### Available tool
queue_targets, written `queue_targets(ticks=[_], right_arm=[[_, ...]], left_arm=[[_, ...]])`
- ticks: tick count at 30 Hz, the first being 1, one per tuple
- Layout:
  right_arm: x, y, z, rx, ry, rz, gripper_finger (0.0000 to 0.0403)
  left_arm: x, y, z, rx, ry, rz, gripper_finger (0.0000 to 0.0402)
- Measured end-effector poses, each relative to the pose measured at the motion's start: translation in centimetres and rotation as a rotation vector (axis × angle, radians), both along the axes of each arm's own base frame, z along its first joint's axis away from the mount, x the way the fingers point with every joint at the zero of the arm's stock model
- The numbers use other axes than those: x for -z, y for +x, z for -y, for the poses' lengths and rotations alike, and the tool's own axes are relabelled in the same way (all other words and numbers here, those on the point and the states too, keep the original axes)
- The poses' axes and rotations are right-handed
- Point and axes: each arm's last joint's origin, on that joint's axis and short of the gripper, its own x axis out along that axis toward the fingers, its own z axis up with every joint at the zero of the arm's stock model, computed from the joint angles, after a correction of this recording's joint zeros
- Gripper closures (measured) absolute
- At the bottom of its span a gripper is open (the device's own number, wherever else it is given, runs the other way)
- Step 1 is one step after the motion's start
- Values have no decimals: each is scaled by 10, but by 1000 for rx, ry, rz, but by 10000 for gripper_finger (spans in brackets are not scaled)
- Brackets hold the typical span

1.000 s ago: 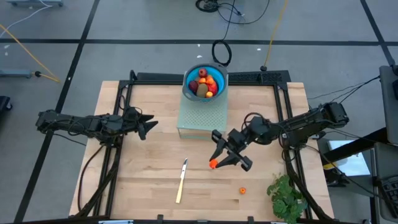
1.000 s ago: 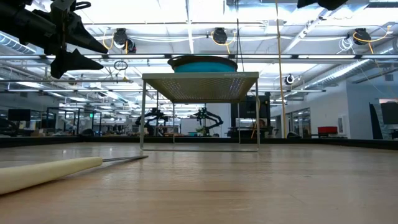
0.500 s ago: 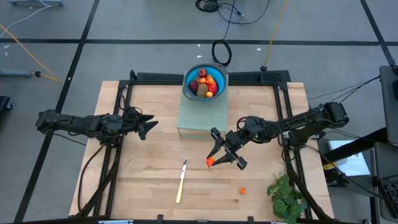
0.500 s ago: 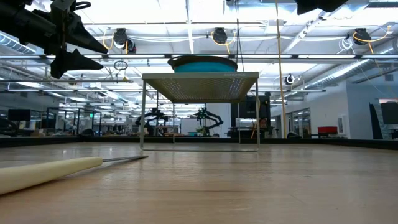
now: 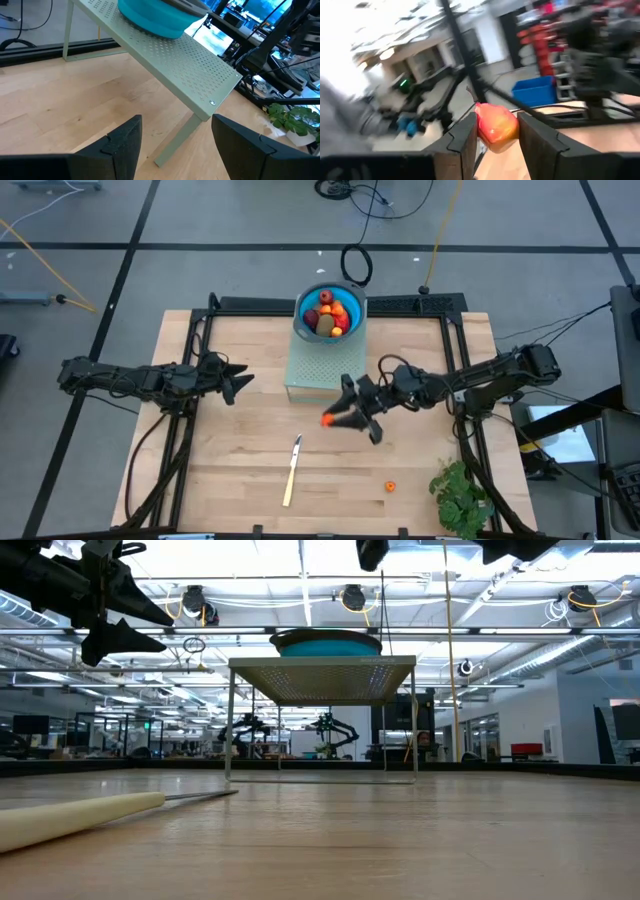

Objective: Pick & Place Fruit
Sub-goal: Put the peach into the blue strainer bowl on the shelf

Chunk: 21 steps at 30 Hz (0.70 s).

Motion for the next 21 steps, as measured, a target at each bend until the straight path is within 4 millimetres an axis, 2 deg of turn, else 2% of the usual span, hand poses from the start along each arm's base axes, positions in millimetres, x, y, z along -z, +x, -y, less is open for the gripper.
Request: queue_targets(ticks=[6, 12, 21], right_arm=[[0, 3, 17, 126, 121, -44, 280], [0, 4, 34, 181, 147, -49, 280], [-8, -1, 72, 414, 153, -7, 280]], left_arm=[[0, 0, 0, 0, 0, 0, 160], [0, 0, 0, 0, 1, 0, 160], [0, 0, 0, -1, 1, 1, 160]])
